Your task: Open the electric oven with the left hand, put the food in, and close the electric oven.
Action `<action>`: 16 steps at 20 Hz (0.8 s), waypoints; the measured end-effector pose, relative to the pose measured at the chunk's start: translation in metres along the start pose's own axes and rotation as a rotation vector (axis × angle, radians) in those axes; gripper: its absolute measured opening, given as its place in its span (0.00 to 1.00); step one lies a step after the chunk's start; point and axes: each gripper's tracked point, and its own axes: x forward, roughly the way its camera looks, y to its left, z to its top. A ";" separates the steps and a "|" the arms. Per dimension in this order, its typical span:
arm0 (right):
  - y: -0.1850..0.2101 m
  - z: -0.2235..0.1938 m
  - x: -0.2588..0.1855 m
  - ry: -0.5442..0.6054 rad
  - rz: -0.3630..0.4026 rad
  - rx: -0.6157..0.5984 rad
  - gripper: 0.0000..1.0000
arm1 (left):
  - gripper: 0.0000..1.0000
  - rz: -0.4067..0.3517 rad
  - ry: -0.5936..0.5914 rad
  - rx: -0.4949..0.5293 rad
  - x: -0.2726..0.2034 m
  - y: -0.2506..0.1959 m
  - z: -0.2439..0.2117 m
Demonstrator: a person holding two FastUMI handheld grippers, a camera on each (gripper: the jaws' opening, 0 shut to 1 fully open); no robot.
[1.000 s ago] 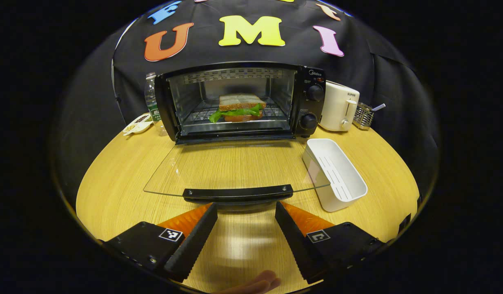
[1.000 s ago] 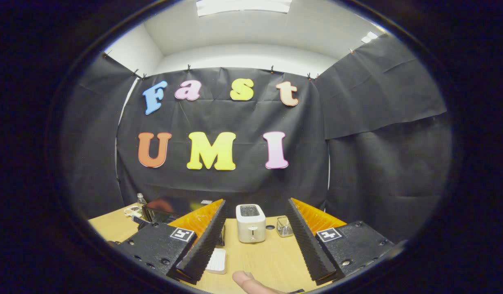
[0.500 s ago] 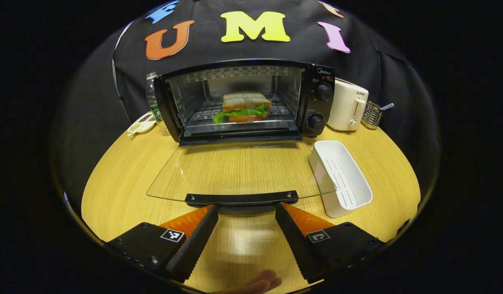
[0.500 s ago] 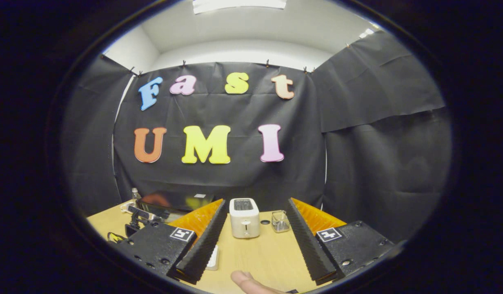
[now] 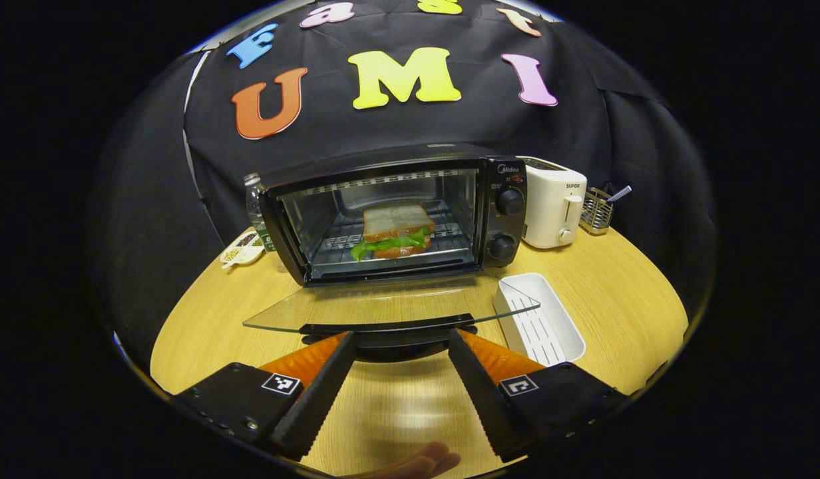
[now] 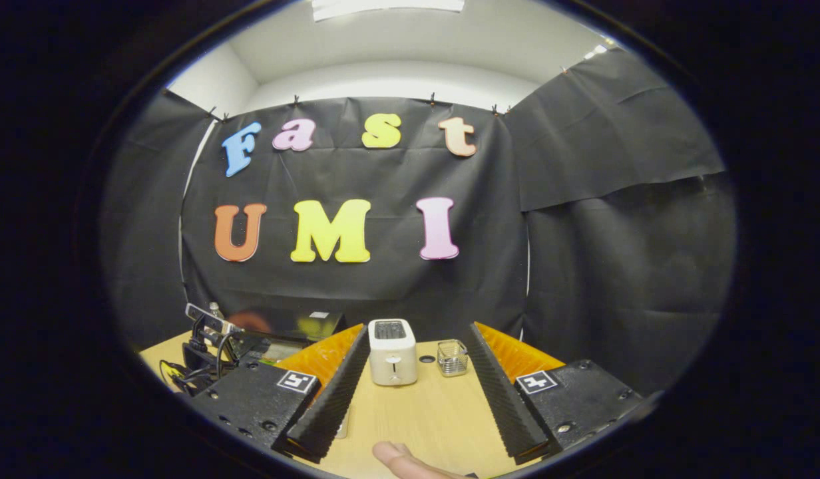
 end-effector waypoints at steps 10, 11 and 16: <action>-0.007 0.006 -0.008 -0.014 -0.004 0.000 0.94 | 0.98 0.042 -0.135 -0.030 0.006 0.010 0.081; -0.006 0.005 -0.009 -0.012 -0.004 -0.001 0.94 | 0.98 0.048 -0.158 -0.027 0.011 0.011 0.095; -0.014 0.010 -0.020 -0.008 -0.023 0.008 0.94 | 0.95 0.069 -0.175 -0.064 0.019 0.025 0.124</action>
